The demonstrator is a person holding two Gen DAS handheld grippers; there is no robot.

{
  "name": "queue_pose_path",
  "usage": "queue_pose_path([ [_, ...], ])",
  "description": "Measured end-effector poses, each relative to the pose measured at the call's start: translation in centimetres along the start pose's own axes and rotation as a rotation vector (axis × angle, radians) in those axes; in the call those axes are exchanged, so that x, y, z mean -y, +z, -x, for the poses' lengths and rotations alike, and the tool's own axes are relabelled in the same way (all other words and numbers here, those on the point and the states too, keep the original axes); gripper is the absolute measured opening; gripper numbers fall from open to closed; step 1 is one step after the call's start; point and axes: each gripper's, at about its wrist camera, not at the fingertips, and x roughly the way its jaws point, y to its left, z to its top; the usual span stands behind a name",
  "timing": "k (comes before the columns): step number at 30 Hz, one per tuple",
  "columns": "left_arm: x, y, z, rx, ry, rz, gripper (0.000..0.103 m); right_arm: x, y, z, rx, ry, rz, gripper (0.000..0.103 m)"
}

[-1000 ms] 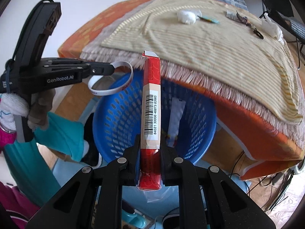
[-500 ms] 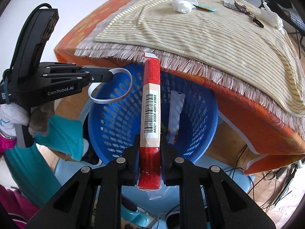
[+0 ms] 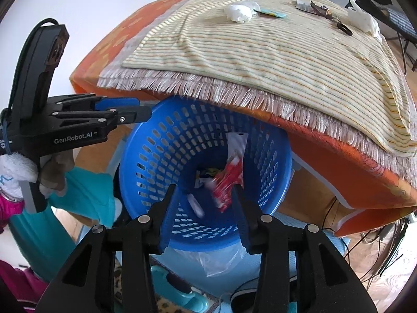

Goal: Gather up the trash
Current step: 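Move both tools over the blue basket and open them to drop the items, then raise both open tools back toward the remaining trash on the towel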

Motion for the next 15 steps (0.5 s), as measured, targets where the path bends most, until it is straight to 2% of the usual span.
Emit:
queue_pose_path([
  [15,0.7,1.0,0.9,0.034,-0.008,-0.004,0.033,0.5,0.8,1.1,0.060,-0.019,-0.025,0.040],
])
